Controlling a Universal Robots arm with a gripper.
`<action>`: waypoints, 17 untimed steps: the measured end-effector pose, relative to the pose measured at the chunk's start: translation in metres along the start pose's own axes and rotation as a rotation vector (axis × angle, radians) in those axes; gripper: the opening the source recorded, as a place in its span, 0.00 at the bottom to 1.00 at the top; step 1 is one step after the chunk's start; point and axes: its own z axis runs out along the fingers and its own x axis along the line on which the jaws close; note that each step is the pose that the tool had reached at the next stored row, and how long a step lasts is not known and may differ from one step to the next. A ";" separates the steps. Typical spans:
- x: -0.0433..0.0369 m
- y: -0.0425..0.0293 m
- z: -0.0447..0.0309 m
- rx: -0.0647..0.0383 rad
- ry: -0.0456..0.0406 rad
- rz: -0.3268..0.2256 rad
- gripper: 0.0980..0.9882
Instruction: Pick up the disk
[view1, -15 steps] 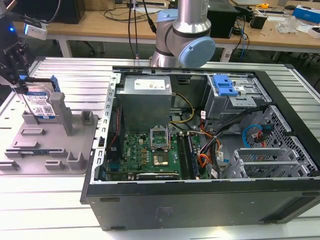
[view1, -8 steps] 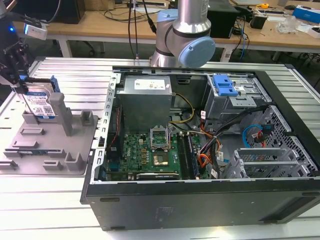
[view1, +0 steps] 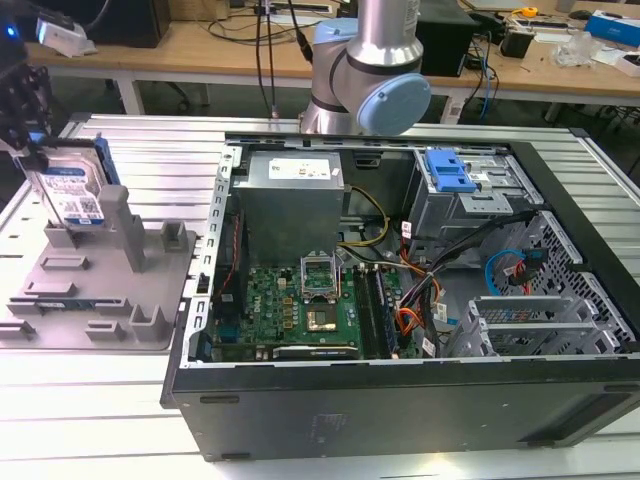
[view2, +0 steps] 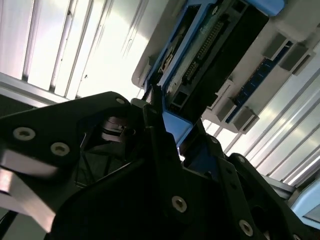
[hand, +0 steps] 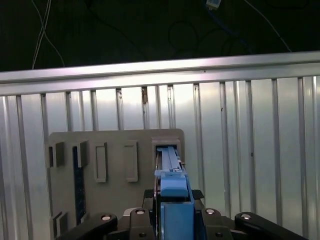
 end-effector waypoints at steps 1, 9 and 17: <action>0.0003 -0.0002 -0.0091 0.000 -0.0001 -0.001 0.30; 0.0025 -0.0011 -0.0667 0.000 -0.0001 -0.002 0.30; 0.0050 -0.0022 -0.1263 0.000 0.0000 -0.003 0.30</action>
